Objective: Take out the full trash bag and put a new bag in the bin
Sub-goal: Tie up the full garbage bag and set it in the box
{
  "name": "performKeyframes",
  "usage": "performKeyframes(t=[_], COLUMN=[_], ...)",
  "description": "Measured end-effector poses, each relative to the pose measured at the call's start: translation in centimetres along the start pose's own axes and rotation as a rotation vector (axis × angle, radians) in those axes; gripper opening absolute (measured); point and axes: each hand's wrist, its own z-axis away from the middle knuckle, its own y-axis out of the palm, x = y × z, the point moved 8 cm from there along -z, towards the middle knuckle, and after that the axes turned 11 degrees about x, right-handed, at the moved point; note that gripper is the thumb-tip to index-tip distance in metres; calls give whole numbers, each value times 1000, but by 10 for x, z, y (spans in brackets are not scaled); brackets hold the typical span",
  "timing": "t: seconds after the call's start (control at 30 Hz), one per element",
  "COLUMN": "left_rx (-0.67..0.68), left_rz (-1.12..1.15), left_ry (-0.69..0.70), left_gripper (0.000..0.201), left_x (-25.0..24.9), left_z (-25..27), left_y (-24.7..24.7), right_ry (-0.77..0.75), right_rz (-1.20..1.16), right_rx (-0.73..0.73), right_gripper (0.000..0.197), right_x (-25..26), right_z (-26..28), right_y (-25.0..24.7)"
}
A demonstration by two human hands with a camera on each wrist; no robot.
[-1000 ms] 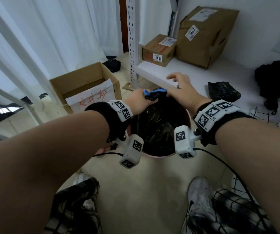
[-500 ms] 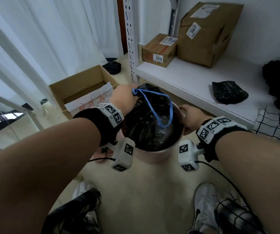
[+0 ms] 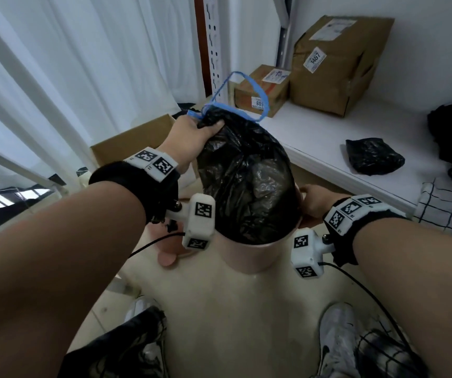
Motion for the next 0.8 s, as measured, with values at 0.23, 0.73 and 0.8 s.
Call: performKeyframes(t=[0.23,0.73,0.8], left_rx=[71,-132,-139], left_rz=[119,-133,-146], left_ry=[113,280,289], left_gripper=[19,19,21], left_x=[-51,-158,-158], left_z=[-1,17,8], left_y=[22,-82,-99], right_ry=[-306,-743,-706], right_rz=[-215,42,111], right_rx=[-355,-401,-299], right_gripper=[38,105,110], right_x=[51,240,259], right_z=[46,132,120], right_y=[-76,-70,-61])
